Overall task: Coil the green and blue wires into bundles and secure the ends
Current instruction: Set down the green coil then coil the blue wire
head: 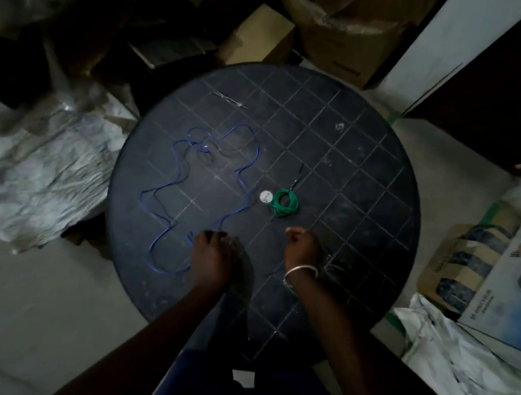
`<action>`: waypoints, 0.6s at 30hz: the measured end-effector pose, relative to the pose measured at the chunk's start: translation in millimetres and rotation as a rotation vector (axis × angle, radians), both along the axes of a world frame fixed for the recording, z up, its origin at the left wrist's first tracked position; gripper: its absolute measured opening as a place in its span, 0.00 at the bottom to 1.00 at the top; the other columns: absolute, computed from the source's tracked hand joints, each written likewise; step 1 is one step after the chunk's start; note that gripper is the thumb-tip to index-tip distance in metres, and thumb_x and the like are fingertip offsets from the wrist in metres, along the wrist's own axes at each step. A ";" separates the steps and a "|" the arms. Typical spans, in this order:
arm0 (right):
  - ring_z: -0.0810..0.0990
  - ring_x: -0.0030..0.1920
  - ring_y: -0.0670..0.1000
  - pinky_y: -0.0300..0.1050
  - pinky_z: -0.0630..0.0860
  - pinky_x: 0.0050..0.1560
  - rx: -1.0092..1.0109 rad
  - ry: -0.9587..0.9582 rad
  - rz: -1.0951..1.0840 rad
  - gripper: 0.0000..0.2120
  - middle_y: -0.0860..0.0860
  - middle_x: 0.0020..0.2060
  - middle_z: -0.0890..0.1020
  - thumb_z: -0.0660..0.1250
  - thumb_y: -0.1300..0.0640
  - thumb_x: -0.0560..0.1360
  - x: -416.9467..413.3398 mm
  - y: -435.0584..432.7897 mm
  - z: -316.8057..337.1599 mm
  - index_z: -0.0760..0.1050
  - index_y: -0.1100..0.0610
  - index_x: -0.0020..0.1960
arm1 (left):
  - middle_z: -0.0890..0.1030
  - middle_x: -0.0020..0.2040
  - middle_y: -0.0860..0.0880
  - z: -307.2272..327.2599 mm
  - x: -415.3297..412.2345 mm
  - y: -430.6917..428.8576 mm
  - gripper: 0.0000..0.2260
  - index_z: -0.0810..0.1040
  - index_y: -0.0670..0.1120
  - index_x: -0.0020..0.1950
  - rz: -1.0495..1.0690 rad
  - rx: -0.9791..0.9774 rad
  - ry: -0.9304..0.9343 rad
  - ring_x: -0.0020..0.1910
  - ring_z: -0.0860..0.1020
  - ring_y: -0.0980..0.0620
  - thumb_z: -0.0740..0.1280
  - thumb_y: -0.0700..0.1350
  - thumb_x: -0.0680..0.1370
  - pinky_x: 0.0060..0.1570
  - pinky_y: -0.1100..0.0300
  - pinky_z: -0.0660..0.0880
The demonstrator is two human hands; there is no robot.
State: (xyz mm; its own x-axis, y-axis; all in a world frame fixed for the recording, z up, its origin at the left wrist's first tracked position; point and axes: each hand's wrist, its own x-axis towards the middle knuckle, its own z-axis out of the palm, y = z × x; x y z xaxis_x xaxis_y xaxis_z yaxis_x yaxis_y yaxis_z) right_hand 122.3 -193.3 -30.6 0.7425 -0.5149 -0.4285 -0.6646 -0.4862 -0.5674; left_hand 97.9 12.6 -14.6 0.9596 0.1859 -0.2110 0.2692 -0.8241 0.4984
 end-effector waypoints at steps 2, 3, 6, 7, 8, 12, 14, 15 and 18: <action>0.85 0.37 0.50 0.47 0.82 0.42 0.207 0.105 0.048 0.15 0.51 0.37 0.87 0.67 0.43 0.73 -15.8 37.4 -12.0 0.83 0.54 0.42 | 0.75 0.59 0.41 2.3 -29.3 16.0 0.16 0.77 0.44 0.62 -0.053 0.040 0.055 0.55 0.74 0.41 0.64 0.42 0.75 0.49 0.49 0.75; 0.85 0.35 0.50 0.48 0.82 0.41 0.317 0.150 0.068 0.15 0.52 0.35 0.87 0.69 0.42 0.73 -19.2 58.4 -15.6 0.82 0.53 0.39 | 0.75 0.60 0.42 2.1 -38.6 21.3 0.17 0.76 0.45 0.63 -0.067 0.051 0.088 0.56 0.74 0.41 0.63 0.41 0.74 0.47 0.50 0.75; 0.80 0.32 0.53 0.51 0.79 0.36 0.646 0.295 -0.018 0.21 0.55 0.31 0.81 0.68 0.40 0.74 -16.8 113.7 -9.0 0.78 0.56 0.35 | 0.77 0.59 0.43 2.2 -50.9 27.5 0.20 0.78 0.44 0.63 -0.024 -0.094 0.149 0.56 0.77 0.44 0.65 0.33 0.72 0.51 0.59 0.71; 0.81 0.33 0.55 0.51 0.80 0.37 0.711 0.323 -0.040 0.22 0.57 0.33 0.81 0.69 0.40 0.74 -14.4 126.4 -12.3 0.79 0.58 0.37 | 0.78 0.57 0.45 4.3 -51.0 29.2 0.19 0.79 0.44 0.62 0.002 -0.179 0.136 0.54 0.77 0.47 0.65 0.32 0.72 0.51 0.63 0.68; 0.82 0.34 0.55 0.50 0.81 0.39 0.697 0.343 -0.010 0.24 0.57 0.34 0.83 0.68 0.38 0.73 -11.5 136.3 -11.1 0.80 0.60 0.39 | 0.79 0.54 0.48 8.3 -50.1 30.3 0.18 0.79 0.44 0.60 0.025 -0.254 0.109 0.52 0.77 0.50 0.65 0.32 0.72 0.50 0.65 0.68; 0.82 0.37 0.49 0.39 0.78 0.39 0.874 0.366 -0.100 0.10 0.55 0.43 0.85 0.68 0.53 0.78 -3.9 164.6 -1.4 0.81 0.60 0.48 | 0.83 0.48 0.53 9.6 -50.5 43.4 0.13 0.80 0.51 0.53 0.067 -0.410 0.107 0.45 0.80 0.57 0.63 0.39 0.73 0.47 0.52 0.78; 0.81 0.38 0.48 0.40 0.78 0.40 0.967 0.359 -0.209 0.05 0.54 0.40 0.84 0.65 0.63 0.79 0.6 171.9 4.5 0.77 0.57 0.46 | 0.83 0.45 0.55 19.5 -56.9 49.2 0.09 0.79 0.55 0.50 0.103 -0.437 0.137 0.42 0.81 0.57 0.65 0.43 0.75 0.43 0.49 0.80; 0.81 0.36 0.48 0.41 0.78 0.40 0.985 0.362 -0.223 0.07 0.52 0.36 0.84 0.64 0.65 0.79 1.3 174.2 3.9 0.75 0.56 0.45 | 0.82 0.45 0.55 29.1 -60.5 52.6 0.07 0.77 0.56 0.50 0.148 -0.415 0.110 0.42 0.81 0.57 0.66 0.46 0.75 0.43 0.50 0.80; 0.81 0.26 0.47 0.41 0.79 0.33 1.019 0.359 -0.238 0.09 0.49 0.25 0.84 0.64 0.68 0.78 2.2 176.8 23.5 0.73 0.57 0.43 | 0.76 0.61 0.48 62.1 -68.4 69.4 0.18 0.76 0.51 0.62 0.168 -0.165 -0.133 0.59 0.76 0.50 0.72 0.47 0.73 0.57 0.54 0.74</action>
